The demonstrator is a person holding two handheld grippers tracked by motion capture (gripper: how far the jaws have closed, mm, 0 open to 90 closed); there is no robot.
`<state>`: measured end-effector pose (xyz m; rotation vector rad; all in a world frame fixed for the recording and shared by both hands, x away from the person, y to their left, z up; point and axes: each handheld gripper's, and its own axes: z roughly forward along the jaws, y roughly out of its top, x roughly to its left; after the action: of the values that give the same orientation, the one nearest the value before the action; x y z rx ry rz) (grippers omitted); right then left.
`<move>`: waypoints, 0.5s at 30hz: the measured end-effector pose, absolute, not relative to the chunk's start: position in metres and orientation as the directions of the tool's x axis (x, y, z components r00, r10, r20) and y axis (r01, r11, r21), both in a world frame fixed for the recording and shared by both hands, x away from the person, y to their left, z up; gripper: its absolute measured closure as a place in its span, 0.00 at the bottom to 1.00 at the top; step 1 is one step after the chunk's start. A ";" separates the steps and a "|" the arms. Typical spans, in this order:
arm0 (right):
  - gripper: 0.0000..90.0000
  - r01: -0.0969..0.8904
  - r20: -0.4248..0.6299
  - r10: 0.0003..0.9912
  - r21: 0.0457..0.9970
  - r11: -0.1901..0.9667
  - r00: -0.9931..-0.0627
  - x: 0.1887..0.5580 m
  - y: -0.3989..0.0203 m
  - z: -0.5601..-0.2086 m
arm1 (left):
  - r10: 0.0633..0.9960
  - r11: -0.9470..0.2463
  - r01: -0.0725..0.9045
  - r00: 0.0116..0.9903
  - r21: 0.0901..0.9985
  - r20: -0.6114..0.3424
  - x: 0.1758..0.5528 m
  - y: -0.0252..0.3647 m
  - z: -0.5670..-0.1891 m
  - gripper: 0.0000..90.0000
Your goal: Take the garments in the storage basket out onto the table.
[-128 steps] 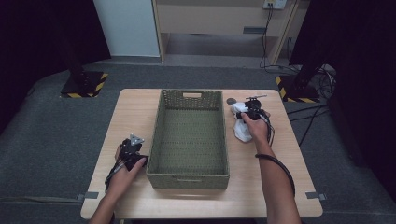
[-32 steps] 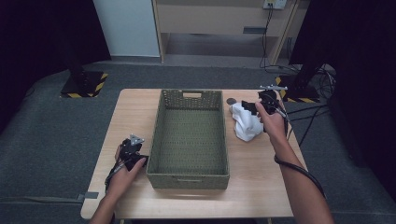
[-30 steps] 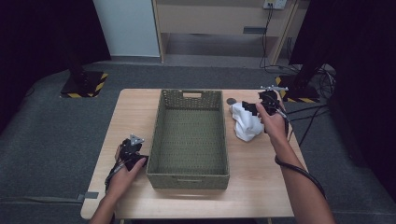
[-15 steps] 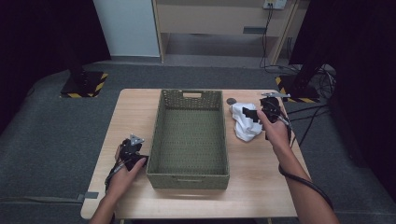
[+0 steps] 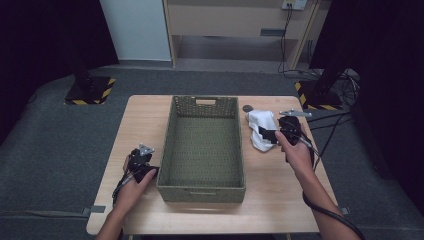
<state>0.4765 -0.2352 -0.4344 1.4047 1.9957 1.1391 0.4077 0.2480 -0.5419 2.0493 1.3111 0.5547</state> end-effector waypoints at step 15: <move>0.03 0.555 0.082 0.908 0.812 0.178 -0.410 0.453 -0.236 -0.450 | 0.910 -0.302 0.642 0.415 0.705 0.012 0.408 0.248 -0.542 0.00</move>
<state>0.4525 -0.2363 -0.4495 1.3769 2.0371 1.1211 0.4077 0.2480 -0.5418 2.0496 1.3108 0.5545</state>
